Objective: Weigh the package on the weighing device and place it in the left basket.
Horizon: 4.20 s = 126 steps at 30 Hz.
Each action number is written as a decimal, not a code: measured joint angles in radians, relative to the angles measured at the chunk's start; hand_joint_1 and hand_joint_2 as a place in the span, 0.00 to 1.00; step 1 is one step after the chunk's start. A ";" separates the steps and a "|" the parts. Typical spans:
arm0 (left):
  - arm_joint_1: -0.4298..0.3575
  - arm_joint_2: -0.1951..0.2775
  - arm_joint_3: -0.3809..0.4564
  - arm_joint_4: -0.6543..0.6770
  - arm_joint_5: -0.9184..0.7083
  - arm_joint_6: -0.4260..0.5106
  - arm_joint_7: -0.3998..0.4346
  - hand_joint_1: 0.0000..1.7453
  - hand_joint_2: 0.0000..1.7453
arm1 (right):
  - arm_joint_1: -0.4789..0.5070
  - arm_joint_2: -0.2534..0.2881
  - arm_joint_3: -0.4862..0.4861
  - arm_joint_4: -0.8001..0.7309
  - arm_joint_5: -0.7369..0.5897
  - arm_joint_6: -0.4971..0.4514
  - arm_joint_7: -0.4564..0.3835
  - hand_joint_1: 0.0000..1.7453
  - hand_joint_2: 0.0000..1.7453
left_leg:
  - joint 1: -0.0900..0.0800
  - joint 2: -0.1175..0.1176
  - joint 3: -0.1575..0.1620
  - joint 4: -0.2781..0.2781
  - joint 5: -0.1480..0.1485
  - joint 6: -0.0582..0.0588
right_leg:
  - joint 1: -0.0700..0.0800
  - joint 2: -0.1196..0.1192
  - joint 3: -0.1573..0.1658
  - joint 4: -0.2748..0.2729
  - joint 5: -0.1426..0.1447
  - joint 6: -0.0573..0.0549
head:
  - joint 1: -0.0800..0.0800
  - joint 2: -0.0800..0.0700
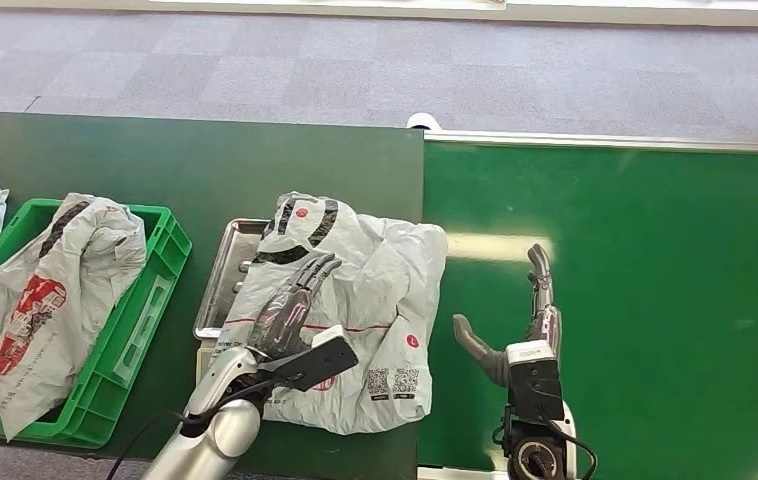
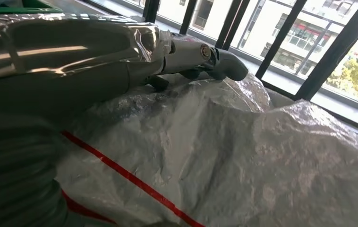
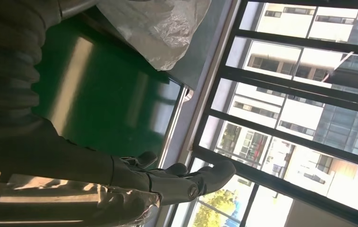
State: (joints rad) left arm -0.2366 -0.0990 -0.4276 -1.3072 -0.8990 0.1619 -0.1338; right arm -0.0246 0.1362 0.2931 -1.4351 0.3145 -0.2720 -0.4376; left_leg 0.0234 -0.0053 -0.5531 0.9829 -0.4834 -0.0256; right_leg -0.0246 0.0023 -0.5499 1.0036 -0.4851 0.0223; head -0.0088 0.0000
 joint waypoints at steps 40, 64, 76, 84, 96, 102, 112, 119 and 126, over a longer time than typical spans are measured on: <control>0.011 -0.002 0.082 -0.105 0.248 0.076 -0.131 1.00 1.00 | -0.027 0.014 -0.025 0.016 0.003 0.007 -0.002 0.00 1.00 | 0.000 0.000 0.000 0.000 0.000 0.000 | 0.000 0.000 0.001 0.000 0.000 0.000 | 0.000 0.000; 0.066 0.006 0.139 -0.288 0.309 0.243 -0.215 1.00 1.00 | -0.011 0.010 -0.026 0.017 -0.019 -0.019 -0.010 0.00 1.00 | 0.000 0.000 -0.001 0.000 0.000 0.000 | 0.000 0.000 0.000 0.000 0.000 0.000 | 0.000 0.000; 0.143 0.032 0.343 -0.468 0.337 0.425 -0.261 1.00 1.00 | 0.014 0.006 -0.037 0.011 -0.023 -0.038 -0.021 0.00 1.00 | 0.000 0.000 -0.001 0.000 0.000 0.000 | 0.000 0.000 0.000 0.000 0.000 0.000 | 0.000 0.000; 0.170 0.040 0.387 -0.486 0.283 0.489 -0.251 1.00 1.00 | 0.014 0.006 -0.039 0.011 -0.024 -0.041 -0.021 0.00 1.00 | 0.000 0.000 -0.001 0.000 0.000 0.000 | 0.000 0.000 0.000 0.000 0.000 0.000 | 0.000 0.000; 0.181 0.047 0.493 -0.459 0.076 0.526 -0.069 1.00 1.00 | 0.014 0.007 -0.039 0.011 -0.024 -0.044 -0.021 0.00 1.00 | 0.000 0.000 0.000 0.000 0.000 0.000 | 0.000 0.000 0.000 0.000 0.000 0.000 | 0.000 0.000; 0.130 0.061 0.570 -0.369 0.001 0.516 -0.001 1.00 1.00 | 0.009 0.010 -0.039 0.011 -0.023 -0.042 -0.020 0.00 1.00 | 0.000 0.000 0.000 0.000 0.000 0.000 | 0.000 0.000 0.000 0.000 0.000 0.000 | 0.001 0.000; 0.002 0.107 0.680 -0.169 -0.067 0.496 0.033 1.00 1.00 | -0.002 0.011 -0.033 0.011 -0.023 -0.035 -0.010 0.00 1.00 | 0.000 0.000 0.000 0.000 0.000 0.000 | 0.000 0.000 0.000 0.000 0.000 0.000 | 0.000 0.000; -0.026 0.112 0.696 -0.125 -0.072 0.496 0.033 1.00 1.00 | -0.006 0.011 -0.033 0.011 -0.023 -0.035 -0.005 0.00 1.00 | 0.000 0.000 0.000 0.000 0.000 0.000 | 0.000 0.000 0.000 0.000 0.000 0.000 | 0.000 0.000; -0.029 0.112 0.701 -0.109 -0.077 0.504 0.034 1.00 1.00 | -0.006 0.011 -0.031 0.012 -0.023 -0.035 -0.004 0.00 1.00 | 0.000 0.000 0.000 0.000 0.000 0.000 | 0.000 0.000 0.000 0.000 0.000 0.000 | 0.000 0.000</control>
State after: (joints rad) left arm -0.2654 0.0133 0.2737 -1.4165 -0.9762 0.6661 -0.1001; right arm -0.0304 0.1469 0.2616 -1.4232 0.2917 -0.3069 -0.4417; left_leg 0.0235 -0.0050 -0.5531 0.9826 -0.4830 -0.0256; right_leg -0.0243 0.0024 -0.5496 1.0040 -0.4853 0.0220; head -0.0084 0.0000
